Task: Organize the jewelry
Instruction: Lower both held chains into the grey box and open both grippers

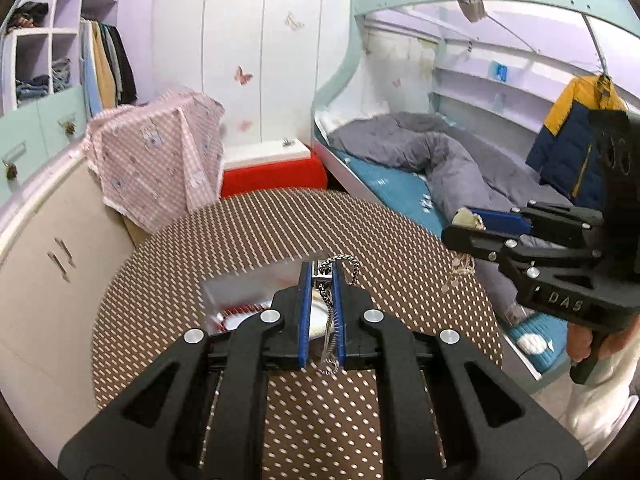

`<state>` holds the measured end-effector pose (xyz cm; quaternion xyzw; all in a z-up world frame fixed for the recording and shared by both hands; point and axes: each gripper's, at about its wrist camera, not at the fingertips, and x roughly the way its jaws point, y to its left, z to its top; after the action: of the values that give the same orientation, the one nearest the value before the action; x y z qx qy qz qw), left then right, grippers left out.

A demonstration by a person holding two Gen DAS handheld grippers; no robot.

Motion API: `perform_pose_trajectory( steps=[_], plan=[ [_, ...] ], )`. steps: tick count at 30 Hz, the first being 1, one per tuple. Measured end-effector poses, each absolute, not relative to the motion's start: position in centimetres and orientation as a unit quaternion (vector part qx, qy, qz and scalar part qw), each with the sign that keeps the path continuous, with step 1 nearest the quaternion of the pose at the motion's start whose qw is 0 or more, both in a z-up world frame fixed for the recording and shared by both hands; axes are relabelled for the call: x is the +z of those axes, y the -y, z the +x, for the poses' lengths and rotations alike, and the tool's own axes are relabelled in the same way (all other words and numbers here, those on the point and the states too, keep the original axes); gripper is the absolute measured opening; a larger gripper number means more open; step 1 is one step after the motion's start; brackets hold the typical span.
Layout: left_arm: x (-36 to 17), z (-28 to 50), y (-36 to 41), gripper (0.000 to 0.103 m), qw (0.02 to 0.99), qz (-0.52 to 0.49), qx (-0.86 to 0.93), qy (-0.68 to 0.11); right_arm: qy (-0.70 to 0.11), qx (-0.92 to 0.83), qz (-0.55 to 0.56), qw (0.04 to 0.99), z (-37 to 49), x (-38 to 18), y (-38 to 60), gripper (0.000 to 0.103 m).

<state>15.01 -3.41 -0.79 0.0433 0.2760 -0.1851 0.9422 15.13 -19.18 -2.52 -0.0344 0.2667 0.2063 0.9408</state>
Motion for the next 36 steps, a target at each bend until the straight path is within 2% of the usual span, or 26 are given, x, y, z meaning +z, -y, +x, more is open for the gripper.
perform_pose_trajectory(
  steps=[10,14,21,27,28,29,30,31,32,34,36],
  plan=[
    [4.6,16.8,1.4,0.01,0.959,0.038,-0.152,-0.235,-0.235,0.241,-0.066,0.939,17.3,0.6,15.9,0.028],
    [5.3,17.4,1.4,0.01,0.962,0.038,-0.147,-0.227,-0.234,0.252,-0.073,0.936,18.3,0.9,14.9,0.028],
    [1.8,19.3,1.7,0.01,0.953,0.028,-0.139,-0.268,-0.271,0.265,-0.073,0.923,20.3,-1.6,13.6,0.028],
    [-4.0,21.3,1.9,0.011,0.933,0.039,-0.116,-0.338,-0.328,0.273,-0.063,0.902,22.0,-5.2,12.7,0.028],
    [-4.6,21.5,1.9,0.015,0.93,0.044,-0.114,-0.345,-0.34,0.274,-0.061,0.898,22.3,-5.9,12.6,0.028],
    [-5.1,21.6,1.9,0.035,0.927,0.047,-0.115,-0.353,-0.348,0.274,-0.061,0.895,22.5,-6.4,12.4,0.029],
    [-5.7,21.8,1.7,0.043,0.927,0.047,-0.104,-0.357,-0.352,0.274,-0.06,0.893,22.7,-6.6,12.4,0.029],
    [-5.9,21.9,1.4,0.061,0.929,0.045,-0.092,-0.357,-0.356,0.271,-0.056,0.892,22.8,-6.7,12.6,0.031],
    [-6.0,21.9,1.0,0.071,0.93,0.041,-0.087,-0.354,-0.358,0.269,-0.05,0.893,22.9,-6.7,13.0,0.039],
    [-5.9,22.0,0.0,0.071,0.93,0.023,-0.093,-0.355,-0.352,0.261,-0.043,0.898,22.8,-6.4,13.6,0.048],
    [-5.8,21.8,-0.4,0.071,0.931,0.021,-0.089,-0.352,-0.348,0.251,-0.042,0.902,22.8,-6.1,14.0,0.049]
  ],
)
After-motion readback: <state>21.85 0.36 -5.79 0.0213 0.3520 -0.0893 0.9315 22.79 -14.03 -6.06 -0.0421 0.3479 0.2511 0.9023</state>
